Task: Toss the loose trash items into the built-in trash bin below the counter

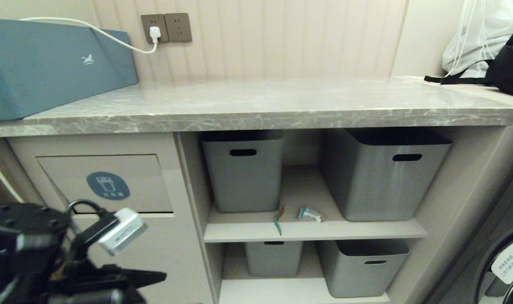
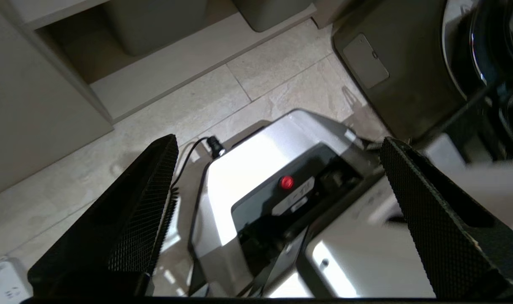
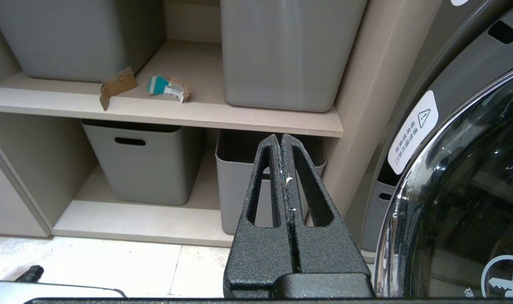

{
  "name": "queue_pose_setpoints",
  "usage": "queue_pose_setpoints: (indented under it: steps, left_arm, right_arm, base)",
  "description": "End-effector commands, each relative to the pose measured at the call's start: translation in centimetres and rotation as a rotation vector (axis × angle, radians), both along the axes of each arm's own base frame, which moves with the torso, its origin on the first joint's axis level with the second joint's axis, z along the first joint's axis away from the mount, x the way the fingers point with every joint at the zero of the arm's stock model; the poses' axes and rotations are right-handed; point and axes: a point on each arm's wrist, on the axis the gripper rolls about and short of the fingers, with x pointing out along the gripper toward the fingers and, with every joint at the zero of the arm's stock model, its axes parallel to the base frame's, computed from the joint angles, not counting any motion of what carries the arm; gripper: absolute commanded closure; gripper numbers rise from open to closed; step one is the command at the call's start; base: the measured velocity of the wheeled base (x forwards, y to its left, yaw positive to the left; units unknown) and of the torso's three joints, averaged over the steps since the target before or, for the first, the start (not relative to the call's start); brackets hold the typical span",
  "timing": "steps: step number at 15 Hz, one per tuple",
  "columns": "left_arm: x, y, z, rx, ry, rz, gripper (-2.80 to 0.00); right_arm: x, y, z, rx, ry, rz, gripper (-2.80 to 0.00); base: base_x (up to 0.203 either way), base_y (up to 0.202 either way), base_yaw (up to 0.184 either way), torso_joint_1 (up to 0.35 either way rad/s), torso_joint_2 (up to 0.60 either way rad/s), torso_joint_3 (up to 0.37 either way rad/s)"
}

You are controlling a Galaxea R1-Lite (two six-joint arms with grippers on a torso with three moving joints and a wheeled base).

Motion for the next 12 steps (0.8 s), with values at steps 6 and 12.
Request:
queue_pose_setpoints:
  steps: [6, 12]
  left_arm:
    - [11.0, -16.4, -7.4, 0.119, 0.148, 0.211, -2.80]
    - [18.1, -21.1, -12.2, 0.166, 0.023, 0.390, -2.80]
  right_arm:
    - [0.0, 0.0, 0.0, -0.001, 0.002, 0.000, 0.00]
    - [0.0, 0.0, 0.0, -0.001, 0.002, 0.000, 0.00]
  base:
    - [0.000, 0.000, 0.000, 0.000, 0.00, 0.000]
    - [0.000, 0.000, 0.000, 0.000, 0.00, 0.000]
